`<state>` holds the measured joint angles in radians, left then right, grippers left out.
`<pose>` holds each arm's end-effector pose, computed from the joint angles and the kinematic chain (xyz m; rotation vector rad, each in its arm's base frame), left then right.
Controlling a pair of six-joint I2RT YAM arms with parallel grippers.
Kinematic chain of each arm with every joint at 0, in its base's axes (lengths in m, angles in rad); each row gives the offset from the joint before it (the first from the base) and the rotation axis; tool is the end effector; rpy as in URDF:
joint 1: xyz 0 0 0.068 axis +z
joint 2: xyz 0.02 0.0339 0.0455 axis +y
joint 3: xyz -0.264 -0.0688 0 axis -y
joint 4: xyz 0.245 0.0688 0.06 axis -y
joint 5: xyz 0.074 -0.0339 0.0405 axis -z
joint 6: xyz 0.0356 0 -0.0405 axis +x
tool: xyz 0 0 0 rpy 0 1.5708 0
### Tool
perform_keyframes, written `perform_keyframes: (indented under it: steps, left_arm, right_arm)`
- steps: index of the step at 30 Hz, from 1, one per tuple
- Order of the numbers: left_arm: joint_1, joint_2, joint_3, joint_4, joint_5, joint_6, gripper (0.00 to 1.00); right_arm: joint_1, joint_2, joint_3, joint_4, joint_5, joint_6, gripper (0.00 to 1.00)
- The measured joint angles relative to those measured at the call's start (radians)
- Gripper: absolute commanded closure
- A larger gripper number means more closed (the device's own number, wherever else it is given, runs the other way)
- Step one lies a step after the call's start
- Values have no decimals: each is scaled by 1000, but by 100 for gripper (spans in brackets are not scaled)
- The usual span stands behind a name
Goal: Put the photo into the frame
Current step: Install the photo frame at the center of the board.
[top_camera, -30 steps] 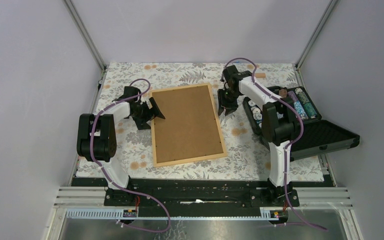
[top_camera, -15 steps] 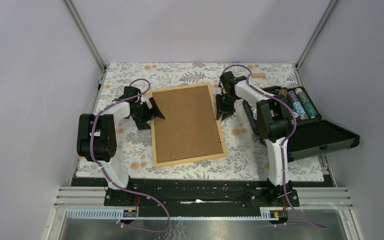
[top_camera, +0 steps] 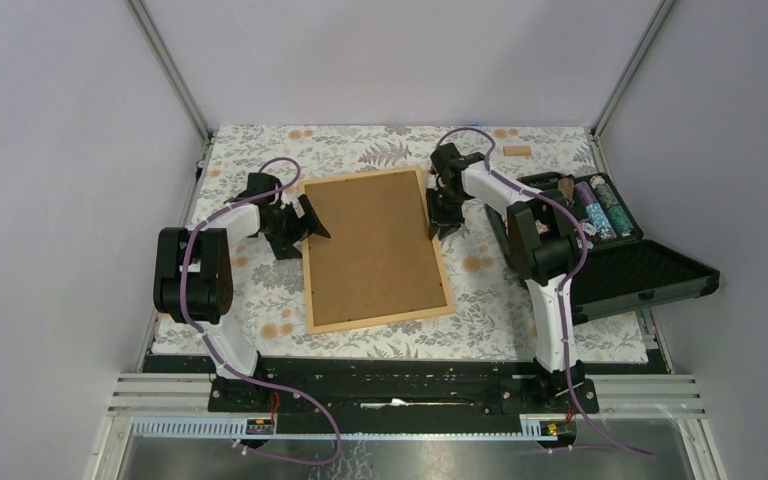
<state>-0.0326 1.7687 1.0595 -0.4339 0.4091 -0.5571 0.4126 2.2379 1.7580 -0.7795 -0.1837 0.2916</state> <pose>0.3405 -0.0253 0.1613 -0.5960 2.7005 -0.7227 0.4204 0.1911 0.1573 -0.2161 2.8772 0.4056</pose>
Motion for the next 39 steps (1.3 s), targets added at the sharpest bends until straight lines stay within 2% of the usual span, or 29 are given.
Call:
perform_keyframes:
  steps: [18, 22, 26, 31, 35, 39]
  left_arm:
    - [0, -1, -2, 2, 0, 0, 2]
    - [0, -1, -2, 2, 1, 0, 2]
    - [0, -1, -2, 2, 1, 0, 2]
    - [0, -3, -3, 3, 1, 1, 2]
    - [0, -8, -8, 8, 1, 4, 1]
    - [0, -10, -10, 10, 5, 11, 1]
  right_arm:
    - [61, 7, 25, -31, 174, 62, 65]
    - [84, 13, 28, -24, 208, 73, 63]
    - [93, 20, 44, -39, 229, 72, 56]
    - [87, 19, 46, -36, 197, 72, 46]
    - [76, -15, -23, 40, 119, 74, 46]
    - [63, -108, -184, 168, 58, 80, 50]
